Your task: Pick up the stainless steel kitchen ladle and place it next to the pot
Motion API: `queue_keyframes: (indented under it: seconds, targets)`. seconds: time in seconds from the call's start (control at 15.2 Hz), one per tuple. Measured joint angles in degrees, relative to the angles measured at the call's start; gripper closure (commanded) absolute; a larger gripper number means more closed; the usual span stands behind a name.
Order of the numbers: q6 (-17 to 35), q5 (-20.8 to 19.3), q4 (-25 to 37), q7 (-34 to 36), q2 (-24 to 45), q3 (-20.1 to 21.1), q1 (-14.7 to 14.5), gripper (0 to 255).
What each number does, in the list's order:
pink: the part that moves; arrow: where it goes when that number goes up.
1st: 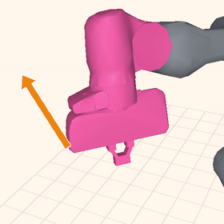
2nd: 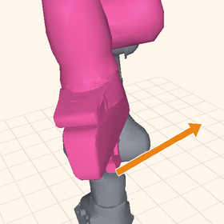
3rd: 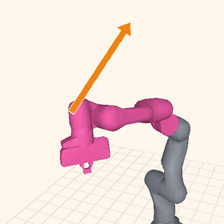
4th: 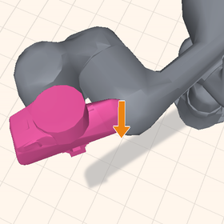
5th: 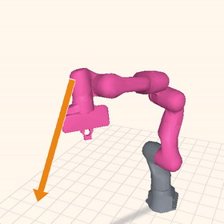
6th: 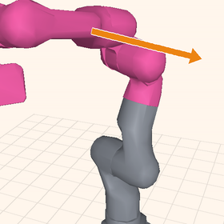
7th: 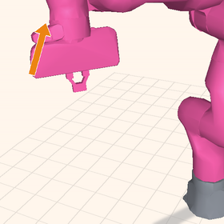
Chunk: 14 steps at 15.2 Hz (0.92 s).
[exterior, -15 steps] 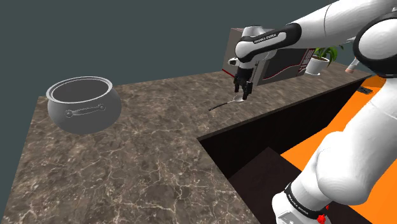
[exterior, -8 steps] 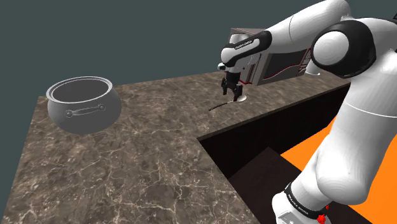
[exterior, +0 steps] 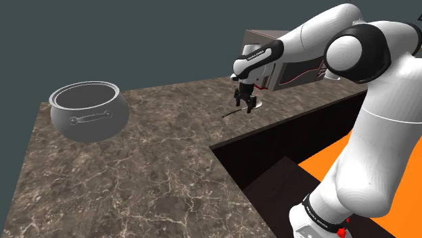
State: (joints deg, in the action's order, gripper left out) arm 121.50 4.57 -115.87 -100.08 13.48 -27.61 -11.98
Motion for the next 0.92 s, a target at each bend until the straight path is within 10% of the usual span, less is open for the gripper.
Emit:
queue_keyframes:
  seconds: [0.26,0.33,0.92]
  targets:
    - [0.1,0.0,0.0,0.0,0.1,0.0,0.0,0]
    - [0.1,0.0,0.0,0.0,0.1,0.0,0.0,255]
    - [0.1,0.0,0.0,0.0,0.1,0.0,0.0,255]
